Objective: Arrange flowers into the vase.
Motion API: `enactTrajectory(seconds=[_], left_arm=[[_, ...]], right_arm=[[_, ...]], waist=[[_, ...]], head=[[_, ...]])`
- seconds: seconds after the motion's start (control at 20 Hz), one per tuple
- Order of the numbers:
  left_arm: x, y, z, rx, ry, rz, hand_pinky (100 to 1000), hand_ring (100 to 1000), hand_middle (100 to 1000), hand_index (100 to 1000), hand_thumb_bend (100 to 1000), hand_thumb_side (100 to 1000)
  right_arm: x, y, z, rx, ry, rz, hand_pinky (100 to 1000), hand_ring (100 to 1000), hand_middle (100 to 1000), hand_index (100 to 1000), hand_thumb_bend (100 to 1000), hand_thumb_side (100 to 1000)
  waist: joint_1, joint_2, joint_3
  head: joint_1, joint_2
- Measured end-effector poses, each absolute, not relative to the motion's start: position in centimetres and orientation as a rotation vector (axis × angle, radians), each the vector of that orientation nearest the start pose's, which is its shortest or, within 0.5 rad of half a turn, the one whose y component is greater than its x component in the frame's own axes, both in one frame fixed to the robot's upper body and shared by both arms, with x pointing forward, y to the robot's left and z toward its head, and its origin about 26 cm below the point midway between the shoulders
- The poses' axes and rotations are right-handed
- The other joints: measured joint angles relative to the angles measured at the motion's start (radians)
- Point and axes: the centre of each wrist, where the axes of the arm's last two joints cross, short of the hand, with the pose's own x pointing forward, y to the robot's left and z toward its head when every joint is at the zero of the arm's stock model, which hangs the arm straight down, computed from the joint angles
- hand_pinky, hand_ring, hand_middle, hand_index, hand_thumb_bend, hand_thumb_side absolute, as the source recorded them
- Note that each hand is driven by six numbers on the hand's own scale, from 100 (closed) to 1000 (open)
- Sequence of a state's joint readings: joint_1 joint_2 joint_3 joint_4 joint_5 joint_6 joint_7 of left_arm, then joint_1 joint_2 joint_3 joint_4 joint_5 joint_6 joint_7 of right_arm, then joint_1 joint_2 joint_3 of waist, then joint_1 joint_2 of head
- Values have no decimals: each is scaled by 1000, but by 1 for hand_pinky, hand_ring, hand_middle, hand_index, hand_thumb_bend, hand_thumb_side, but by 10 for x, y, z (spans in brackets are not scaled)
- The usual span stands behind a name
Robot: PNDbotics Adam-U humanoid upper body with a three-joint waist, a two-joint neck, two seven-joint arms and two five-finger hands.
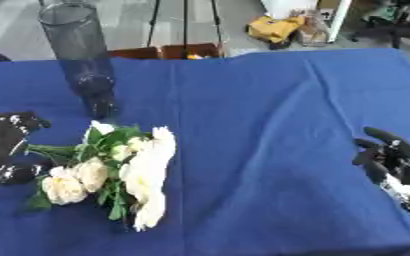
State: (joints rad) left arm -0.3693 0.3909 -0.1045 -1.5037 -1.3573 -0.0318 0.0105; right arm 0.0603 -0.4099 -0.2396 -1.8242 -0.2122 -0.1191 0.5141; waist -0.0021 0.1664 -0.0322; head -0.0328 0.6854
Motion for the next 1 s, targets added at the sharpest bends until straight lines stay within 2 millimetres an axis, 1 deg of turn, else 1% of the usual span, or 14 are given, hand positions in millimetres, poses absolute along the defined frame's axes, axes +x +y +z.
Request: enactTrajectory(seconds=[0.3,0.6,1.0], left_arm=[[366,279,96,1452,-1452,-1396,654,639,571,742,662,100],[367,278,94,1450,-1420,-1441,660,639,572,740,670,100],[370,276,93,1467,-1423,-1433,635,624,556,726,631,100]], right_arm=[[251,-384,97,20,-1837,562,980,1000,598,1000,318,469],[252,-384,97,20,-1837,562,980,1000,598,1000,317,469],[252,-384,97,21,-1834,562,980,1000,598,1000,314,469]], waist=[[0,0,-2],[0,0,-3],[0,0,-4]], head=[[0,0],[-1,0],[-1,0]])
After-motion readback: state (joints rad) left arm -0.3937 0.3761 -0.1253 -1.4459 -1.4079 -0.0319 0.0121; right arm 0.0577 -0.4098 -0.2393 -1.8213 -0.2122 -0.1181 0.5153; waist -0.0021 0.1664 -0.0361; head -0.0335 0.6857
